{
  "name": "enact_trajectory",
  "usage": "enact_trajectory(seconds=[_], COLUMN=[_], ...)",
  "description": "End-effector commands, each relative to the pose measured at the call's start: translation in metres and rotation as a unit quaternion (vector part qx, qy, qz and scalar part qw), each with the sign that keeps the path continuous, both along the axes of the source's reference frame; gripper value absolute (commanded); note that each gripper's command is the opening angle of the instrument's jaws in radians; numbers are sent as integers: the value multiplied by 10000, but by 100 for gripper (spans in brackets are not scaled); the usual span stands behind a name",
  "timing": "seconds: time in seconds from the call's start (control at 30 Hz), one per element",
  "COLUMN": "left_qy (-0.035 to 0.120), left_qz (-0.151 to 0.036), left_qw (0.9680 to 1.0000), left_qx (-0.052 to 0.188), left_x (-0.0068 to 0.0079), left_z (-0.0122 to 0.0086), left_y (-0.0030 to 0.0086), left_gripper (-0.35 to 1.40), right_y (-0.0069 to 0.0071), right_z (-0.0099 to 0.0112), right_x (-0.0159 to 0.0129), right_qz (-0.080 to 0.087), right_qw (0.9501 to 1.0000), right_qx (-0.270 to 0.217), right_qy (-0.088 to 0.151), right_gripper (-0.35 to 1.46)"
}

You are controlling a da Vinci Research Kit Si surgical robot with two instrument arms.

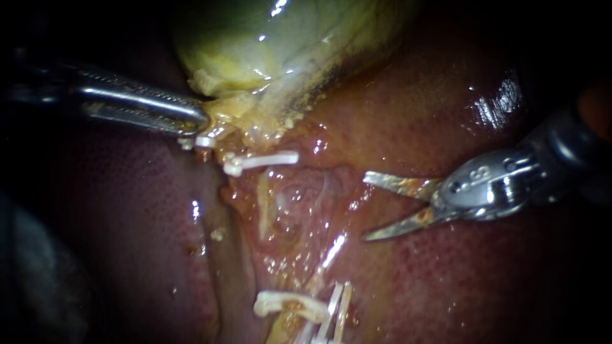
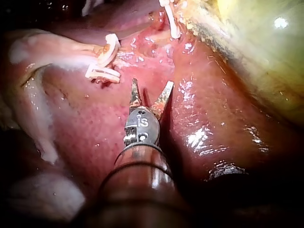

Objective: Go back from the cut right tube

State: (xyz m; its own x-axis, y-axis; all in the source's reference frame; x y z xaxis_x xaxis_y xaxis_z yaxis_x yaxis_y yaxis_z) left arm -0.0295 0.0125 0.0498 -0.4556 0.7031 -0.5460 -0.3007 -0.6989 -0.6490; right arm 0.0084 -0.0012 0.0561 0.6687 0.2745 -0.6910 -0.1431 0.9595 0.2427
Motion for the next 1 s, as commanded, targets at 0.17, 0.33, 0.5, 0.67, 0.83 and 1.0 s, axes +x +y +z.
enact_trajectory(seconds=[0.17,0.33,0.5,0.67,0.83,1.0], left_qy=[4,19,30,38,48,36], left_qz=[-1,-7,30,78,145,164], left_qw=[10000,10000,9999,9999,9998,9998], left_qx=[-12,-50,-106,-110,-95,-95], left_x=[-1,-5,-17,-31,-42,-45], left_z=[5,20,43,65,78,80], left_y=[-1,-4,-11,-15,-21,-23], left_gripper=[-35,-35,-35,-35,-35,-35], right_y=[7,6,6,6,6,6], right_z=[-5,-5,-5,-5,-5,-5], right_x=[-9,-9,-9,-9,-9,-9], right_qz=[-41,-200,-221,-221,-230,-231], right_qw=[10000,9997,9997,9997,9996,9996], right_qx=[-2,123,102,102,110,110], right_qy=[-51,85,89,89,98,98], right_gripper=[143,143,145,145,145,145])
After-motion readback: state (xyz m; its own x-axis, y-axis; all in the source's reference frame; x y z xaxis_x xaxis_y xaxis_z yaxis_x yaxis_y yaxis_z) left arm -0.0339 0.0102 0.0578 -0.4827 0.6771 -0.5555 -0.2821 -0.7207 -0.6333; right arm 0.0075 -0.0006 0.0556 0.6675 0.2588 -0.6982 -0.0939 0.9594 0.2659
